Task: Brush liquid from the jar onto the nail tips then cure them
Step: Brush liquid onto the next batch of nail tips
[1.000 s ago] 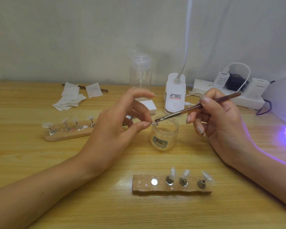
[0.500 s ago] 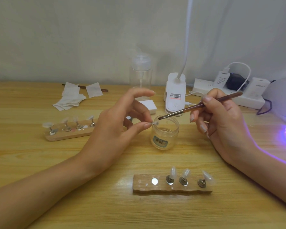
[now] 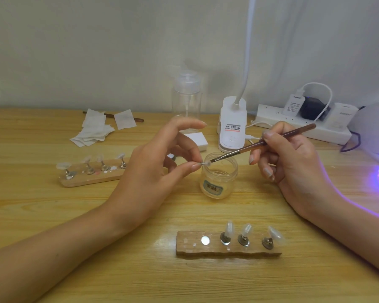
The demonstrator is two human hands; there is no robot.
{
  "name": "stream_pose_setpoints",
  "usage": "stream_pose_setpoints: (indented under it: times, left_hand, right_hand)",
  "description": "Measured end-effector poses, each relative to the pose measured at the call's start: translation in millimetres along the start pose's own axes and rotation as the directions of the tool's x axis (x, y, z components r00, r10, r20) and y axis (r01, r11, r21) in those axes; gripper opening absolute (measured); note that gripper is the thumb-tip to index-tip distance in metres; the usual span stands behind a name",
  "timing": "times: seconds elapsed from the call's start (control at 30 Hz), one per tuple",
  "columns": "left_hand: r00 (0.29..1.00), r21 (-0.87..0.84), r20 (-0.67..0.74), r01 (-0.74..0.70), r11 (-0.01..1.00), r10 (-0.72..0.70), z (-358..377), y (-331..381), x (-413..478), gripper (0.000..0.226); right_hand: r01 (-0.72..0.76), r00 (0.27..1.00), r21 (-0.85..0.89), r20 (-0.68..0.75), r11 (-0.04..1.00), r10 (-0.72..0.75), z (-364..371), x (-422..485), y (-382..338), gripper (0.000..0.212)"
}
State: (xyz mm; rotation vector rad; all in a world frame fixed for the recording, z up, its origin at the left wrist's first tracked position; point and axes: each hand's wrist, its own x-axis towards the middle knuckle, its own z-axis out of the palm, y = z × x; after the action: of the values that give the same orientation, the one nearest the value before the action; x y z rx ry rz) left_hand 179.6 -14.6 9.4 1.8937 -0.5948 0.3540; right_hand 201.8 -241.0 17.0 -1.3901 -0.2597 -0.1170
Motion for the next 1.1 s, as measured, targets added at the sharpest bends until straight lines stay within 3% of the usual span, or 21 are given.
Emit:
stream_pose_setpoints:
  times: [0.47,0.6,0.73,0.9,1.1]
  left_hand:
    - [1.000,-0.009,-0.005,0.009,1.000,-0.010,0.0,-0.1,0.0,0.051]
    - [1.000,-0.009,-0.003,0.009,1.000,-0.009,0.3,0.1,-0.1,0.051]
    - [1.000,-0.010,-0.008,0.015,1.000,-0.015,0.5,-0.3,0.1,0.052]
    - [1.000,-0.033,-0.003,0.025,0.999,-0.025,0.3,-0.7,0.4,0.053]
    - [1.000,-0.049,0.005,0.022,0.999,-0.022,0.2,-2.4,-0.2,0.053]
  right_hand:
    - [0.028,0.997,0.037,0.076,0.999,-0.031,1.1,-1.2,0.5,0.022]
    - [0.015,1.000,0.022,0.017,1.000,-0.015,0.1,-0.2,0.0,0.021]
    - [0.074,0.994,0.034,0.074,0.997,-0.076,0.7,-1.5,0.8,0.020]
    - [0.074,0.997,-0.008,0.006,0.997,-0.074,-1.8,-0.2,1.1,0.018]
    - [0.102,0.994,-0.007,0.048,0.995,-0.102,0.6,-1.0,1.6,0.020]
